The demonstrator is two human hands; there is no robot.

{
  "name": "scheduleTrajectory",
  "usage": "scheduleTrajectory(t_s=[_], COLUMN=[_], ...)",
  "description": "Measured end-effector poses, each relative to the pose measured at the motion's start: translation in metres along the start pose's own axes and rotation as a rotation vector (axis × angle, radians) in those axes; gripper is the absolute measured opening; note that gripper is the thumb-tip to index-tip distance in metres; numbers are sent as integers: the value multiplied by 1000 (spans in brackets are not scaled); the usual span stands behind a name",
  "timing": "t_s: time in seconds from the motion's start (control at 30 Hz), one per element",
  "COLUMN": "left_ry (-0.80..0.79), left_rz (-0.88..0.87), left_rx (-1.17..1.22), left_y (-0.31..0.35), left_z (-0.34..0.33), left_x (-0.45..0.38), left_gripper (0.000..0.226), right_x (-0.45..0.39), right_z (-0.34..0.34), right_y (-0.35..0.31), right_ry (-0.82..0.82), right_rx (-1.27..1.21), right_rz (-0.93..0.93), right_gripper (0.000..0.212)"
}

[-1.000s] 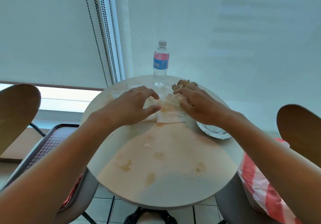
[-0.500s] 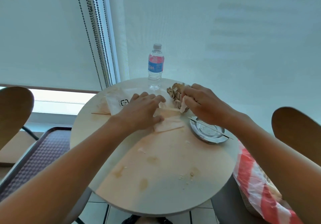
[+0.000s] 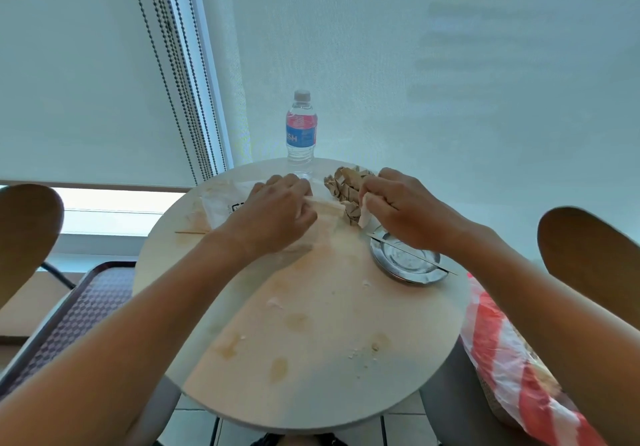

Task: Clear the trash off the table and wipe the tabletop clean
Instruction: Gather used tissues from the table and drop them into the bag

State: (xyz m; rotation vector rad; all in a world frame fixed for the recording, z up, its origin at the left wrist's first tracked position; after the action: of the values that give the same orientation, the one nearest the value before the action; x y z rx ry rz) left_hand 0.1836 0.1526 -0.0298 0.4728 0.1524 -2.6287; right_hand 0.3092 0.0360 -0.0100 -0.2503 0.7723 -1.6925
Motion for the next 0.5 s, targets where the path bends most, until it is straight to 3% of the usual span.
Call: scheduleTrajectory(t_s=[0.13,0.3,0.5], left_ry=[22,107,23], left_rz=[77,40,5], left_rx=[222,216,185], left_y=[-8,-11,2], left_z=[12,18,19], left_x=[-3,-8,-5], left_gripper=[8,27,17], right_x=[2,6,11], right_z=[3,6,6], right_y=[2,7,1], right_ry=[8,10,-14], right_rx=[-23,-48,-58], right_rz=[-5,-41,3], right_gripper=[23,25,22])
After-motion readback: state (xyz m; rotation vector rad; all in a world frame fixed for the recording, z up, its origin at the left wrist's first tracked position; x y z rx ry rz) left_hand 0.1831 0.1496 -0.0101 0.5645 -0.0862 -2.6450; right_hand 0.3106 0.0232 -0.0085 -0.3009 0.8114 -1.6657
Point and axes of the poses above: each hand's wrist, its own x-axis away from the middle knuckle, its own z-axis out of the back of the hand, y = z × x, the point moved 8 cm from there along -x, towards the middle knuckle, and after that the axes turned 14 degrees about -x, right-handed, at the moved point
